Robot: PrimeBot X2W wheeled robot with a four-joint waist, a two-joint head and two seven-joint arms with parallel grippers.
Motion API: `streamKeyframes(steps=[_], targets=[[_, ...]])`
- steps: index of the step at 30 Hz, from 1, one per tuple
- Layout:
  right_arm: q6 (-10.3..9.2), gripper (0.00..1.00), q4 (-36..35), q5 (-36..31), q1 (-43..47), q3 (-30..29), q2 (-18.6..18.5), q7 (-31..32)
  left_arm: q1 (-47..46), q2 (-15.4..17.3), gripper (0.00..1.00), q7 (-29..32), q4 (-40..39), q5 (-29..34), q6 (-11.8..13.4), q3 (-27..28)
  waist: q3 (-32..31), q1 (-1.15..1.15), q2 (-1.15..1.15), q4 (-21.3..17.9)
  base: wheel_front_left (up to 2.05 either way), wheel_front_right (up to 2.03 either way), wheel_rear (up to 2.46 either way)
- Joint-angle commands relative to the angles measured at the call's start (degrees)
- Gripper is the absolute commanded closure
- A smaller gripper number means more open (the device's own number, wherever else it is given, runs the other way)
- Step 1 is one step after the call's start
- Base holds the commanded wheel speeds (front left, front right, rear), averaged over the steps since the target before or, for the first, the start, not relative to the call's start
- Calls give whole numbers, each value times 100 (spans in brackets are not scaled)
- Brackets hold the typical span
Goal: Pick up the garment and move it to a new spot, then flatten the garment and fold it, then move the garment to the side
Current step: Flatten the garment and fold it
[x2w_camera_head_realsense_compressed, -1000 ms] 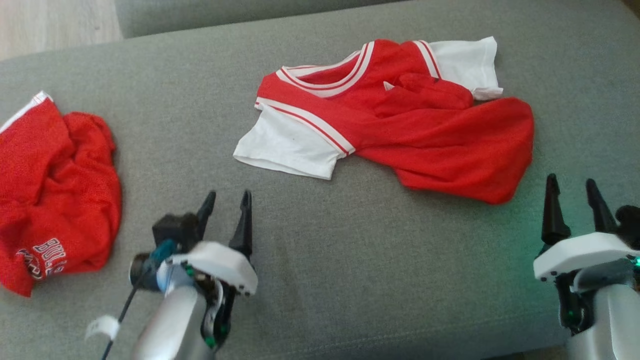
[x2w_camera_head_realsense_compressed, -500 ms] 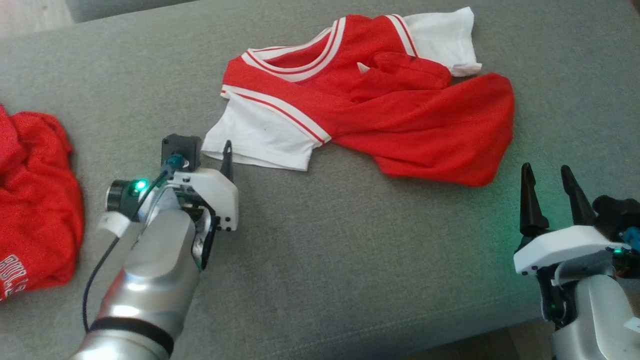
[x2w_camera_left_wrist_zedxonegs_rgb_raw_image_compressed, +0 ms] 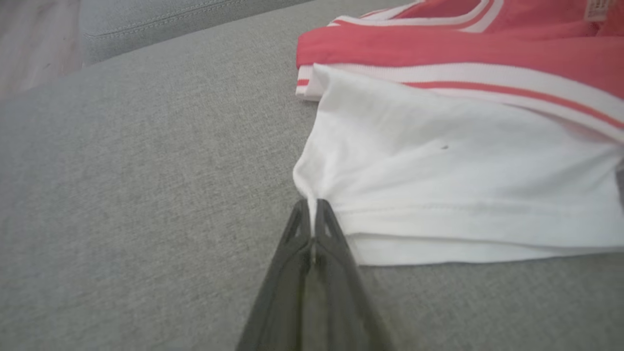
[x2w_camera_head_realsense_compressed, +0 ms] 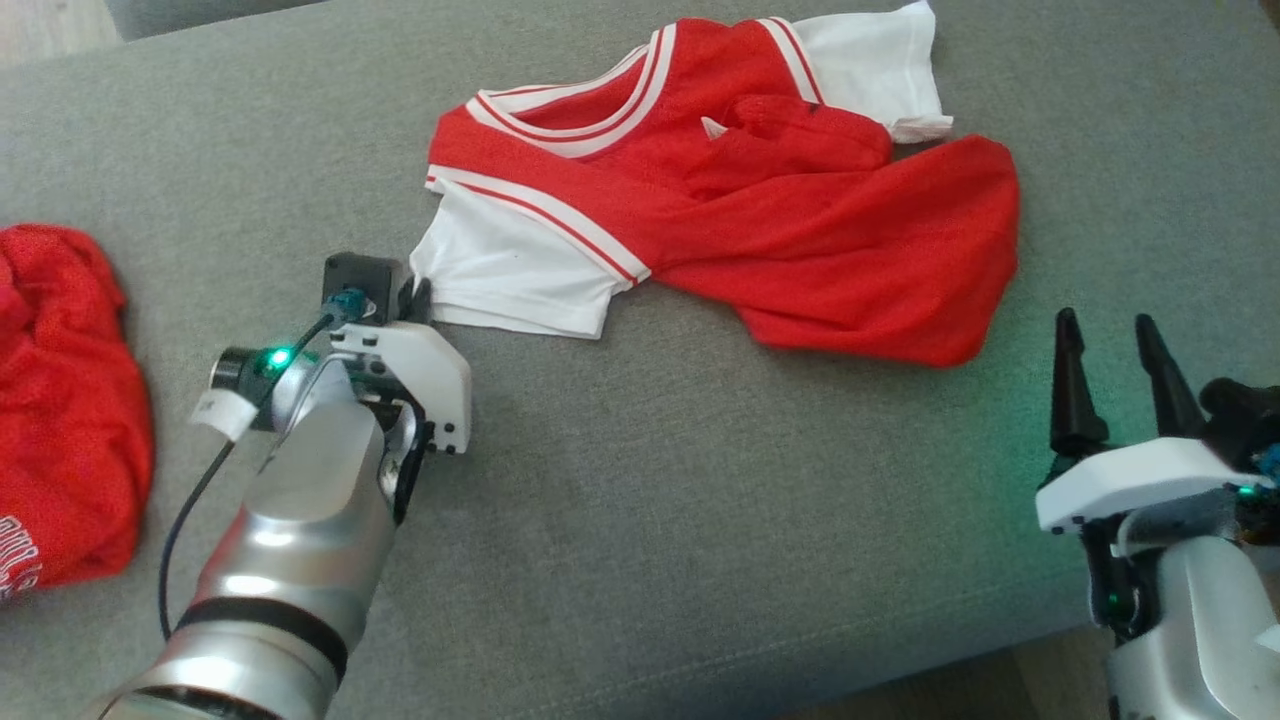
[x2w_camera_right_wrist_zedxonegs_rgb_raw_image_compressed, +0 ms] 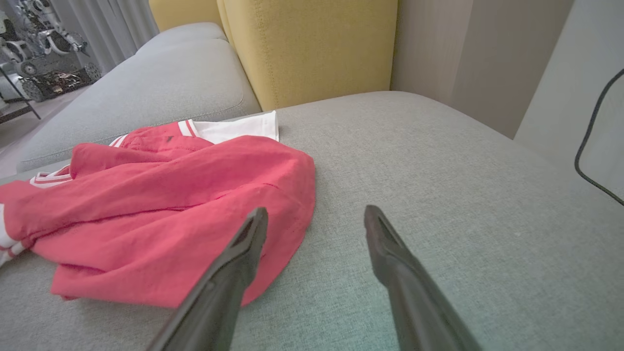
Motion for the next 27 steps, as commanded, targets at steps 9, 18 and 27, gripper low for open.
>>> streamKeyframes(steps=[9, 18, 27], targets=[[12, 0, 367, 359, -530, -95, -41, 107, -137, 111, 100, -538, -549, -482, 219, 604, 0, 0, 0, 337, 0, 0, 0], [12, 0, 1168, 663, -1007, -14, -41, 152, 219, 245, 100, -560, -1555, -390, 255, 736, 86, 0, 0, 589, 0, 0, 0], [12, 0, 2026, 763, -1557, -66, -41, -29, 355, 304, 100, -561, -1759, -305, 340, 753, 162, 0, 0, 606, 0, 0, 0]])
